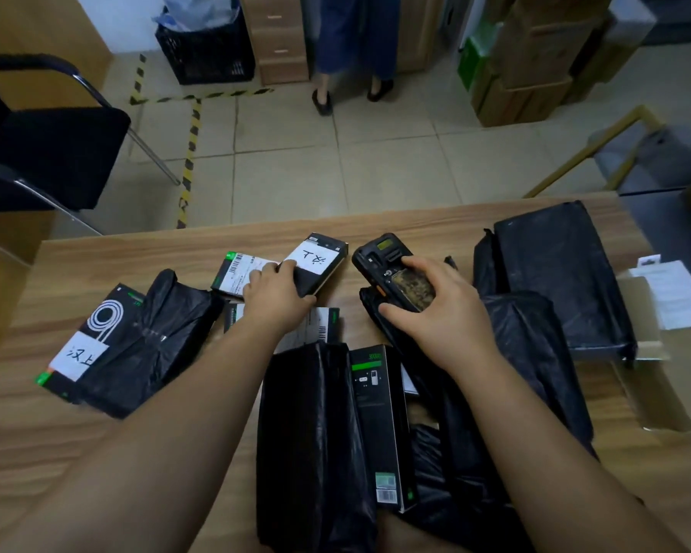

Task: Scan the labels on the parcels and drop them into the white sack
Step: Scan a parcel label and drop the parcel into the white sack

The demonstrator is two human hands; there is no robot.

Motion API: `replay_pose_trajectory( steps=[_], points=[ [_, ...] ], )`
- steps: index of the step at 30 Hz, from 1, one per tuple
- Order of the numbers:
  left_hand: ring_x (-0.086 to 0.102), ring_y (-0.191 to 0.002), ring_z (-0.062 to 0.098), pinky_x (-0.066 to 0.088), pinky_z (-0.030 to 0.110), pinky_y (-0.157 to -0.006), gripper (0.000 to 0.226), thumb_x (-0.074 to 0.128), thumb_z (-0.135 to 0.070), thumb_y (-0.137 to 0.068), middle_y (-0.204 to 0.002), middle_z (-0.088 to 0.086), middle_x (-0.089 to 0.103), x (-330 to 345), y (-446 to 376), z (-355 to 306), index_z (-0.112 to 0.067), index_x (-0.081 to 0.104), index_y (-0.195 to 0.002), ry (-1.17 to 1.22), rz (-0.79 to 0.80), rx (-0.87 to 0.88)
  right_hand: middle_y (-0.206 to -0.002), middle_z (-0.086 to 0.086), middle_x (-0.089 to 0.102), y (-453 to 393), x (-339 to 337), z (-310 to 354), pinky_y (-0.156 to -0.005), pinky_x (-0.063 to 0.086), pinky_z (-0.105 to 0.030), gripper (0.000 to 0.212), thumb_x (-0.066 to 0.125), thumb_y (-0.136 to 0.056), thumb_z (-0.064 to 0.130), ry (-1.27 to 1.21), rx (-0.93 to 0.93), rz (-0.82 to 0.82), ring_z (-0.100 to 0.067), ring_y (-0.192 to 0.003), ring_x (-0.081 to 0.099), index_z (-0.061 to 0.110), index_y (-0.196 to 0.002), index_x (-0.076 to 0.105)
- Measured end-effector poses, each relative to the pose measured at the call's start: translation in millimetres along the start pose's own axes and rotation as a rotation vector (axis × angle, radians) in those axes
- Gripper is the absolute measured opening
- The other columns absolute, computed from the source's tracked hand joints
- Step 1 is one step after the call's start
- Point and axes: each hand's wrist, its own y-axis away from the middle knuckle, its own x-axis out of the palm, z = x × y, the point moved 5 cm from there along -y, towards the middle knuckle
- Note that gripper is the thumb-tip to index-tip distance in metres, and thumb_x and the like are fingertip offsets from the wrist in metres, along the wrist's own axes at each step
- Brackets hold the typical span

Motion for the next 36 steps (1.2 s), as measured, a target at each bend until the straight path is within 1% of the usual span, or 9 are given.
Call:
replay_pose_trajectory(
  steps=[5,8,11,18,20,24,28,32,36],
  points=[
    [0.049,-0.118,0.034,0.043,0.043,-0.096,0.052,0.055,-0.047,-0.091,-0.128,0.010,0.057,-25.4,12.7,16.9,-0.021,0.048,-0.135,0.433,-0.038,-0.019,-0.115,0.020,0.053,3.7,-4.4,14.5,-0.090,0.047,-0.029,0.064,0.083,-0.071,0.042,0.001,-0.005,-0.001,-0.004,-0.105,0.053,0.040,-0.130,0.056],
    [0.055,-0.104,0.015,0.044,0.027,-0.079,0.059,0.072,-0.041,-0.086,-0.119,-0.008,0.055,-49.2,33.6,17.7,-0.022,0.047,-0.135,0.736,-0.027,-0.010,-0.112,0.020,0.053,6.9,-10.2,26.6,-0.088,0.046,-0.027,0.064,0.084,-0.070,0.041,-0.014,-0.039,-0.008,-0.004,-0.104,0.053,0.039,-0.129,0.058],
    [0.060,-0.096,0.010,0.048,0.024,-0.071,0.066,0.078,-0.039,-0.081,-0.117,-0.008,0.055,-69.9,49.9,17.7,-0.024,0.046,-0.137,0.824,-0.005,0.017,-0.115,0.021,0.052,10.5,-18.4,39.2,-0.091,0.045,-0.027,0.065,0.084,-0.069,0.039,-0.038,-0.097,-0.019,-0.005,-0.109,0.053,0.038,-0.128,0.058],
    [0.067,-0.087,0.008,0.052,0.020,-0.062,0.017,0.055,-0.022,-0.100,-0.105,-0.004,0.068,-120.0,94.7,24.4,-0.021,0.056,-0.117,1.006,-0.207,0.041,-0.109,0.020,0.054,23.2,-43.7,76.8,-0.093,0.049,-0.036,0.064,0.083,-0.066,0.040,-0.091,-0.221,-0.020,-0.008,-0.107,0.055,0.040,-0.125,0.059],
    [0.067,-0.092,0.009,0.052,0.020,-0.069,0.017,0.054,-0.017,-0.100,-0.111,-0.001,0.068,-129.8,103.5,29.6,-0.019,0.056,-0.117,1.137,-0.228,0.018,-0.109,0.017,0.055,25.9,-53.0,90.8,-0.091,0.049,-0.036,0.064,0.083,-0.067,0.042,-0.091,-0.248,-0.010,-0.009,-0.104,0.055,0.042,-0.126,0.058],
    [0.067,-0.107,0.023,0.053,0.042,-0.094,0.023,0.059,-0.009,-0.096,-0.117,0.006,0.069,-148.9,120.7,42.7,-0.017,0.055,-0.118,1.323,-0.256,-0.023,-0.112,0.016,0.053,35.3,-69.8,121.5,-0.087,0.050,-0.033,0.067,0.082,-0.068,0.044,-0.073,-0.300,0.041,-0.009,-0.102,0.055,0.045,-0.129,0.054],
    [0.067,-0.106,0.025,0.055,0.043,-0.090,0.027,0.058,-0.003,-0.096,-0.116,0.008,0.068,-162.4,138.9,52.7,-0.009,0.053,-0.122,1.329,-0.308,-0.059,-0.111,0.016,0.056,49.1,-71.0,148.7,-0.084,0.054,-0.034,0.066,0.081,-0.067,0.047,-0.033,-0.309,0.138,-0.008,-0.098,0.058,0.046,-0.128,0.054],
    [0.067,-0.105,0.023,0.053,0.045,-0.096,0.027,0.061,-0.006,-0.095,-0.114,0.004,0.069,-161.8,151.3,68.9,-0.012,0.054,-0.120,1.244,-0.348,-0.069,-0.110,0.014,0.062,65.1,-61.2,163.6,-0.064,0.051,-0.026,0.063,0.079,-0.065,0.046,-0.002,-0.278,0.211,-0.003,-0.077,0.062,0.047,-0.123,0.055],
    [0.066,-0.106,0.019,0.052,0.045,-0.098,0.026,0.063,-0.009,-0.094,-0.114,0.001,0.068,-161.8,158.7,82.8,-0.018,0.054,-0.117,1.180,-0.375,-0.053,-0.110,0.012,0.062,79.2,-53.9,174.0,-0.065,0.049,-0.028,0.064,0.079,-0.065,0.046,0.011,-0.266,0.228,-0.006,-0.082,0.060,0.044,-0.125,0.055]
  ],
)
